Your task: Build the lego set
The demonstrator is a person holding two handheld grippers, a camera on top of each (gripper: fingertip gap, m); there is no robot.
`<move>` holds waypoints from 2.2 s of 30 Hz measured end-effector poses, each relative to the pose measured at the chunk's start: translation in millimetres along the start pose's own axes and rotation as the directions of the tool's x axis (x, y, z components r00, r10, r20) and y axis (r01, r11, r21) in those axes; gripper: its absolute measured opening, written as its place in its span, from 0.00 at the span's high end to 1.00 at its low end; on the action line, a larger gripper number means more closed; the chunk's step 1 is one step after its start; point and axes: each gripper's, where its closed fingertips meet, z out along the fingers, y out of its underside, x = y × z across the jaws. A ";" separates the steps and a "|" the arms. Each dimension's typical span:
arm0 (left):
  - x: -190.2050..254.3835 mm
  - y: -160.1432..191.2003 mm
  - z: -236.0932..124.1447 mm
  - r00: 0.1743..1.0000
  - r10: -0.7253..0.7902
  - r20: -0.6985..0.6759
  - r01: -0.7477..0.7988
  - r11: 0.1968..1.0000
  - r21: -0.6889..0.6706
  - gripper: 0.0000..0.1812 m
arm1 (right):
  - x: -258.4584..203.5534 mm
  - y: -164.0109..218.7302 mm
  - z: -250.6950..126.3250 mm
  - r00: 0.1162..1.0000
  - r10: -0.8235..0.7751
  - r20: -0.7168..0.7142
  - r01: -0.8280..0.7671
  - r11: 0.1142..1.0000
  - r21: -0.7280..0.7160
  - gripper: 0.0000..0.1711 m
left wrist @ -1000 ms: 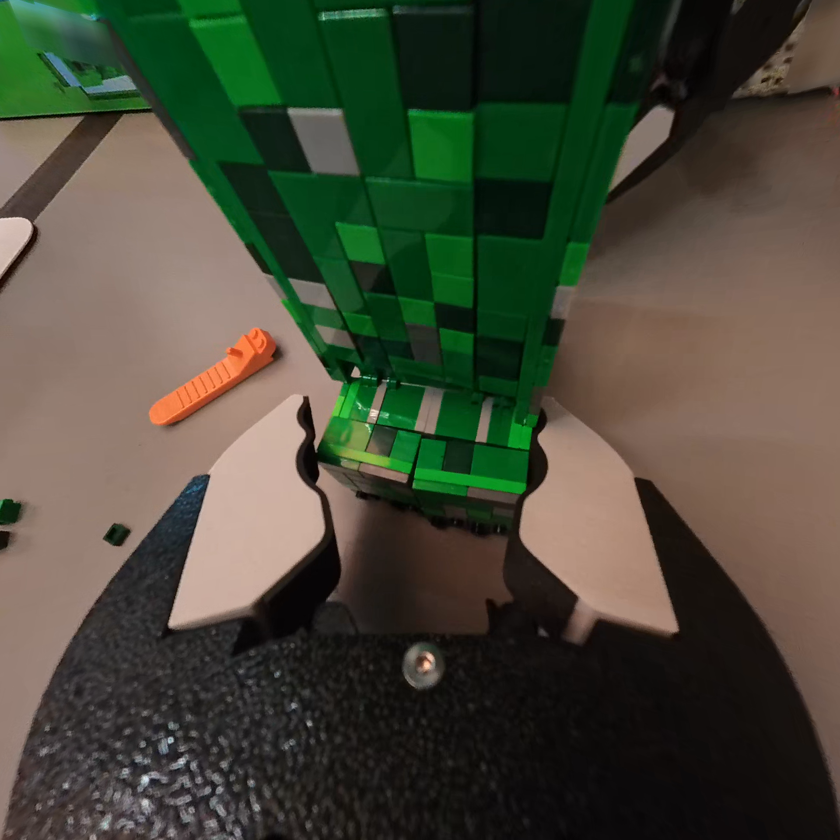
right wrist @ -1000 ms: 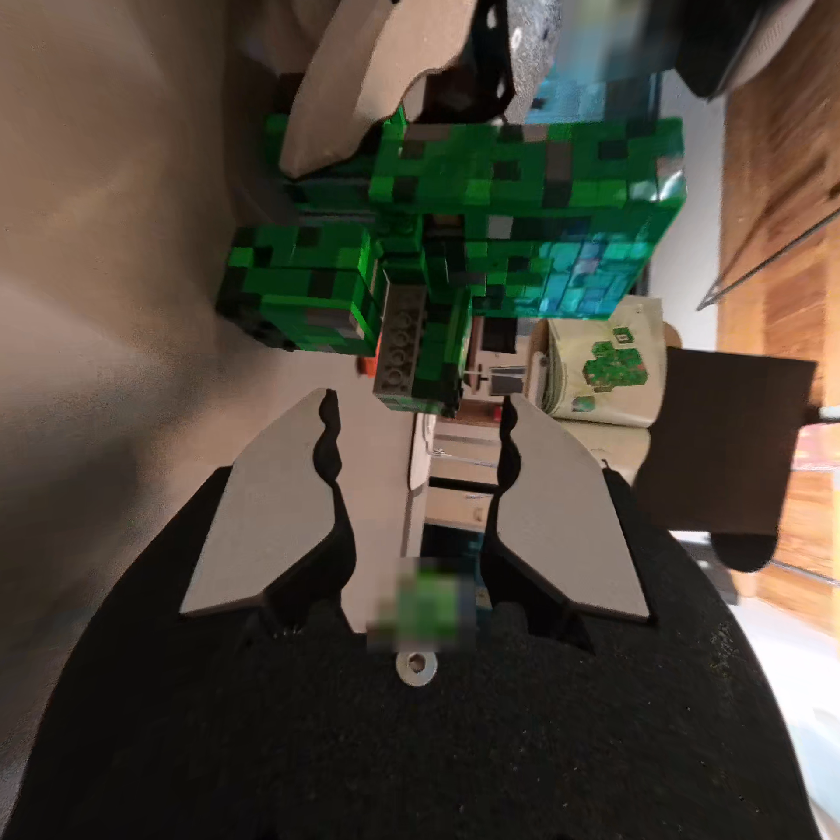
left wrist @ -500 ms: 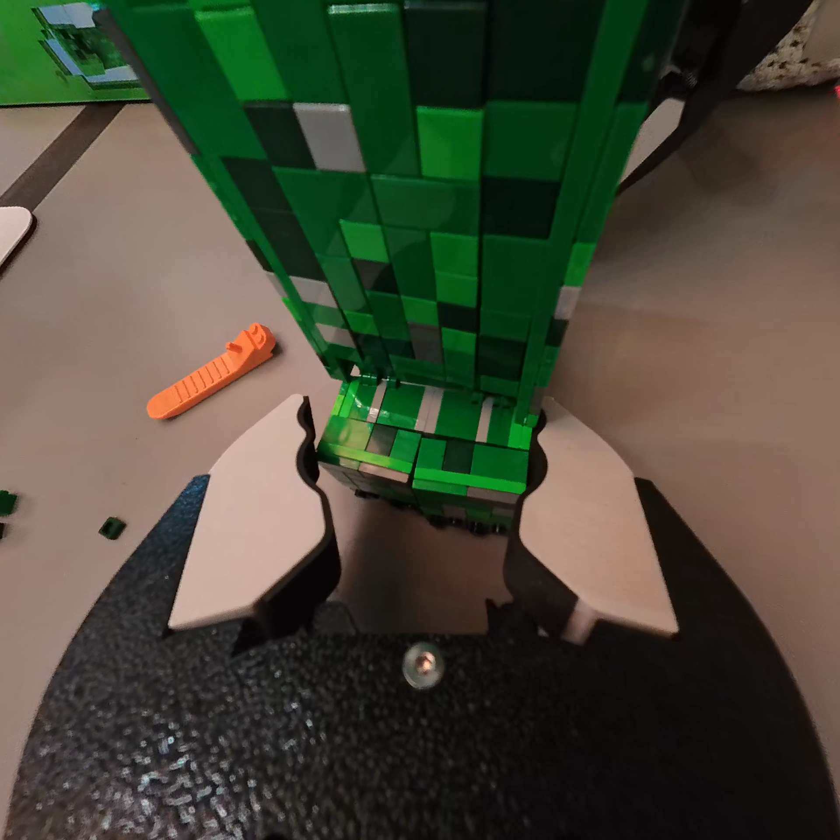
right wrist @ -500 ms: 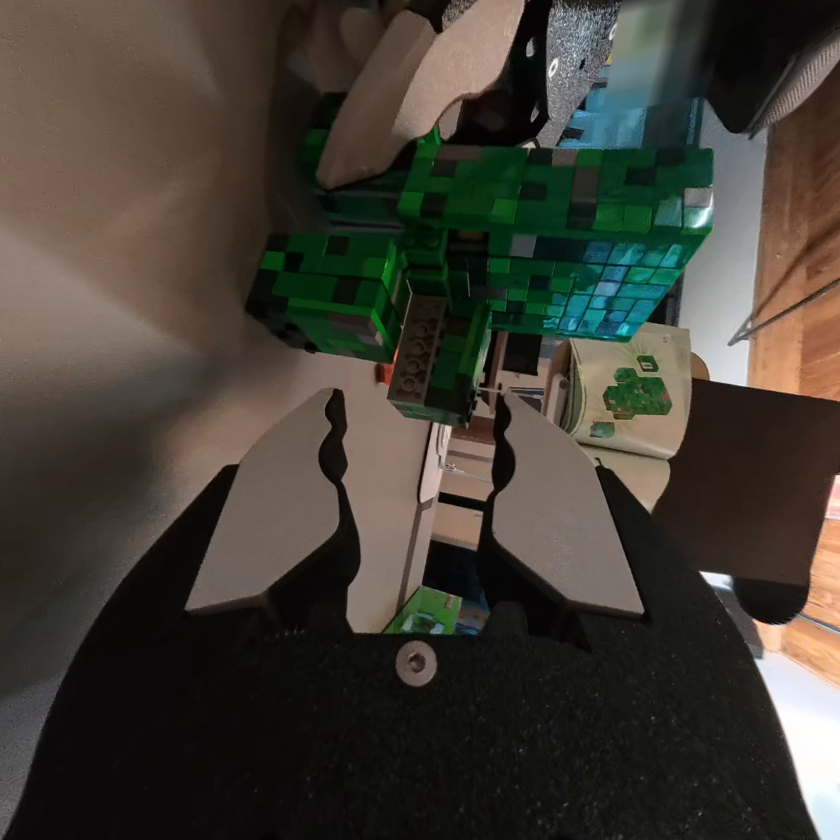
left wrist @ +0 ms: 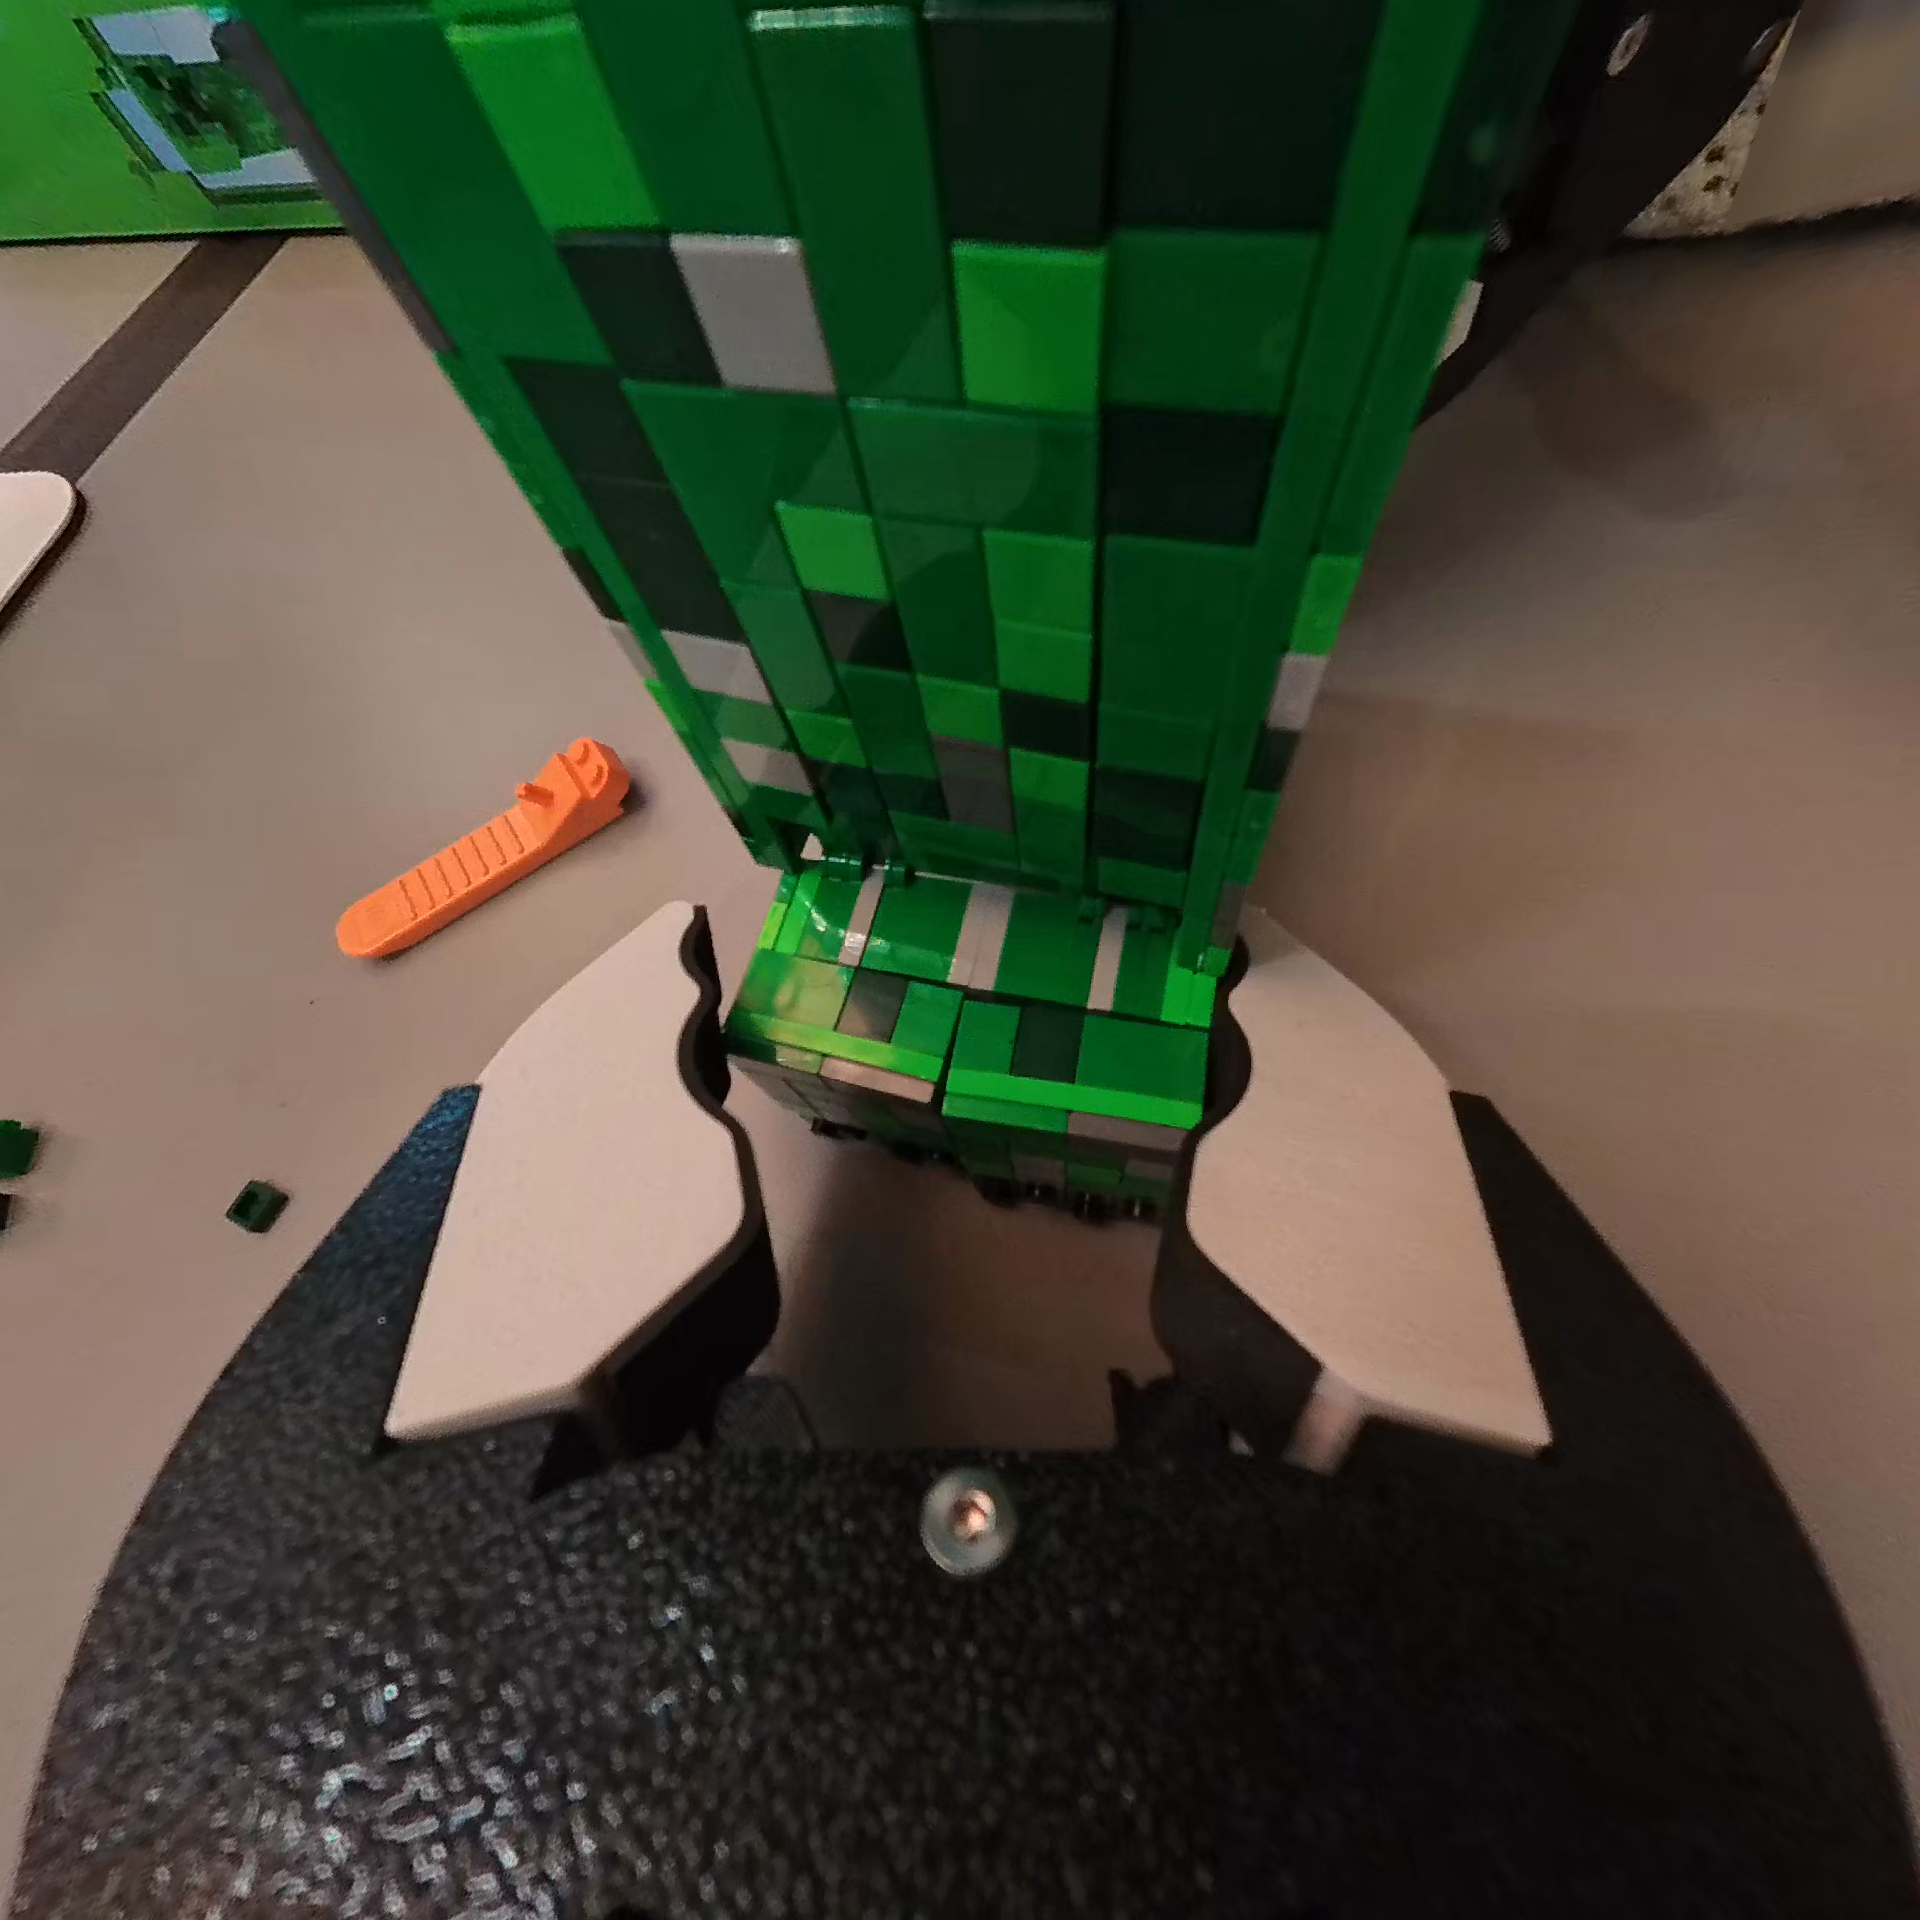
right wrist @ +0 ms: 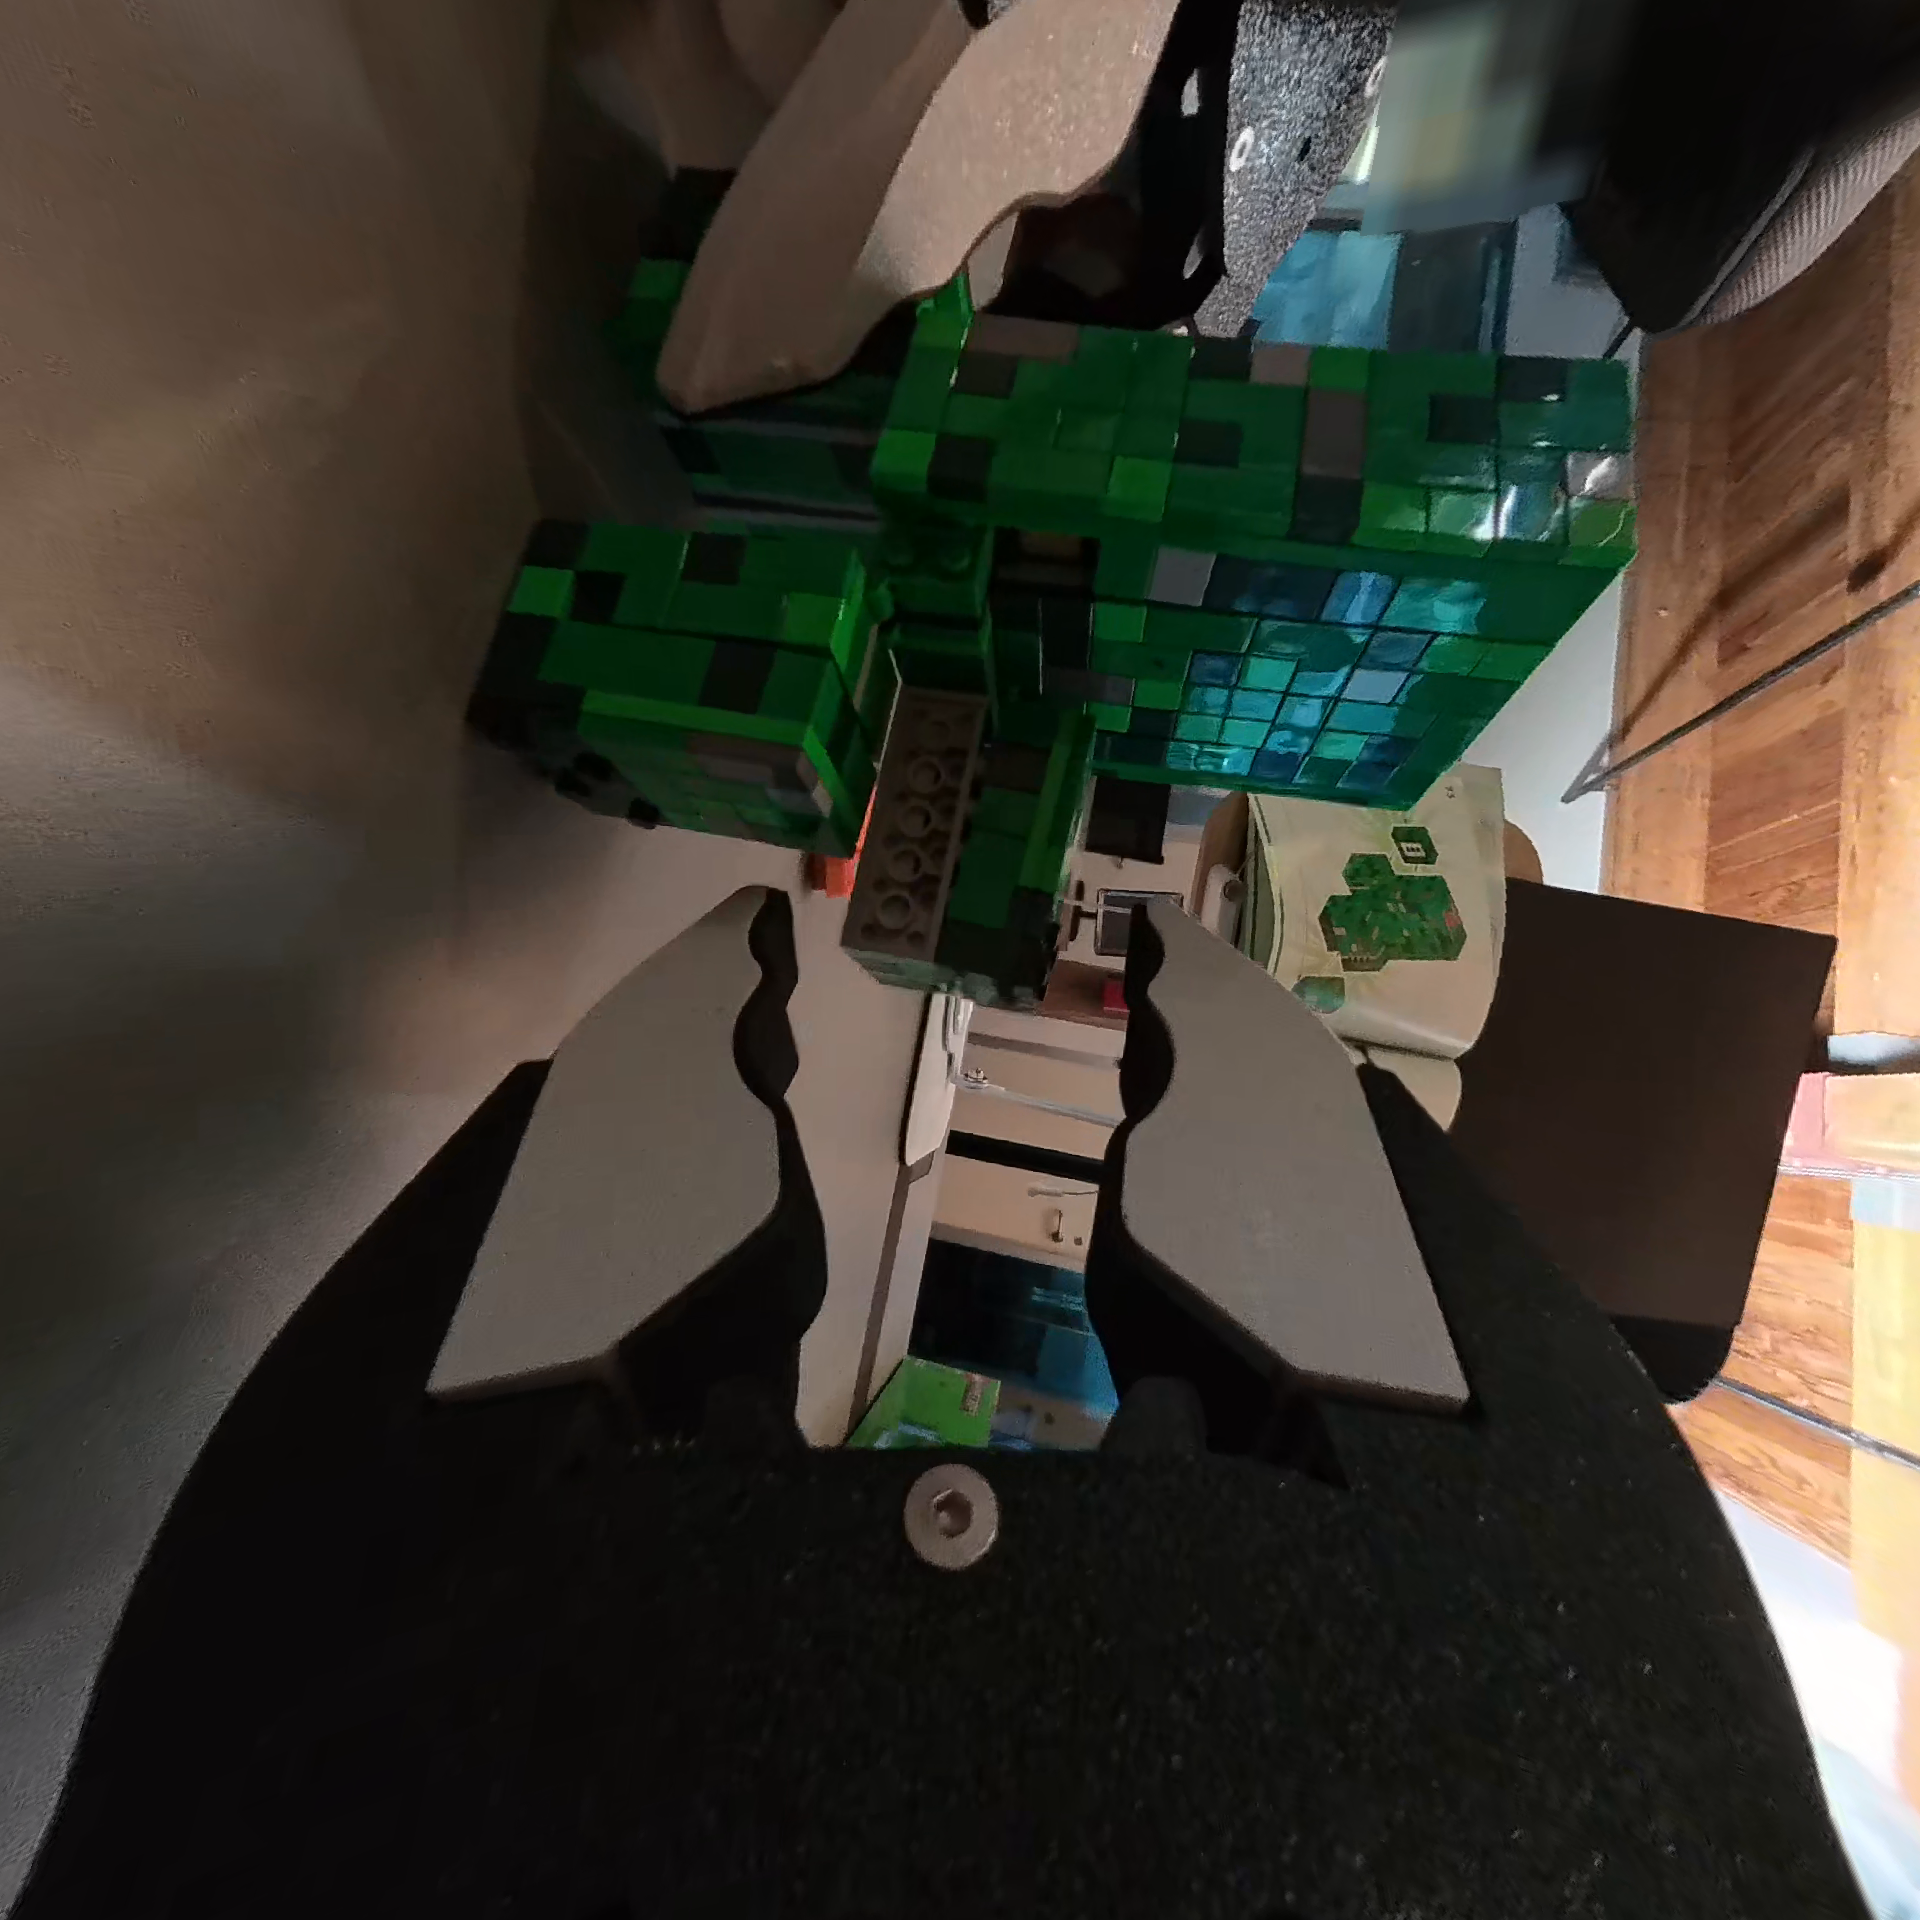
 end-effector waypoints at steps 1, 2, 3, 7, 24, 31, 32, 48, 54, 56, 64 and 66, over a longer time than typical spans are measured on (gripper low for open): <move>0.1 0.0 0.0 1.000 0.000 0.000 0.000 1.000 0.000 0.50 | -2.2 1.5 -1.5 1.000 0.003 0.010 -0.003 1.000 -0.004 0.65; 0.2 -0.1 0.0 1.000 0.000 0.000 0.000 1.000 0.000 0.50 | -4.6 3.0 -3.8 1.000 0.011 0.020 -0.011 1.000 -0.005 0.64; 0.3 -0.1 0.1 1.000 0.000 0.000 0.000 1.000 0.000 0.50 | -6.3 5.2 -7.0 0.999 0.025 0.026 -0.025 1.000 -0.008 0.64; 0.7 -0.1 0.0 1.000 0.000 0.001 0.000 1.000 0.000 0.50 | -5.6 16.2 -26.6 0.984 0.181 0.008 -0.180 0.983 -0.032 0.64; 7.1 4.7 -45.9 0.983 -0.131 0.131 0.125 0.991 0.055 0.39 | -34.0 -10.8 -47.7 0.057 0.797 0.602 -0.968 0.193 -0.163 0.63; 43.9 -10.4 -83.6 0.915 -0.202 0.350 0.150 0.974 0.171 0.49 | -49.0 -49.6 -40.3 0.059 0.806 0.589 -0.926 0.265 -0.270 0.58; 49.6 -12.5 -85.8 0.906 -0.220 0.363 0.159 0.969 0.190 0.50 | -49.1 -54.3 -38.8 0.083 0.812 0.578 -0.922 0.282 -0.264 0.58; 53.8 -15.5 -61.0 0.715 -0.341 0.610 0.270 0.940 0.208 0.47 | -11.4 -86.9 -66.9 0.296 0.735 0.610 -0.925 0.380 -0.009 0.60; 21.4 -15.3 -52.7 0.598 -0.204 0.775 0.225 0.971 0.082 0.34 | 3.0 -47.7 -64.2 0.399 0.745 0.535 -0.904 0.419 0.089 0.62; 15.5 -8.9 -52.3 0.573 -0.181 0.800 0.243 0.969 0.045 0.33 | 6.2 -43.5 -61.7 0.470 0.706 0.529 -0.870 0.471 0.145 0.61; 7.6 10.3 -76.9 0.501 -0.166 0.849 0.286 0.958 0.019 0.31 | -0.3 -21.4 -35.8 0.789 0.466 0.400 -0.592 0.751 0.293 0.59; 1.2 18.9 -90.6 0.467 -0.150 0.872 0.299 0.954 0.004 0.32 | -1.4 -24.3 -28.3 0.848 0.404 0.343 -0.512 0.791 0.333 0.59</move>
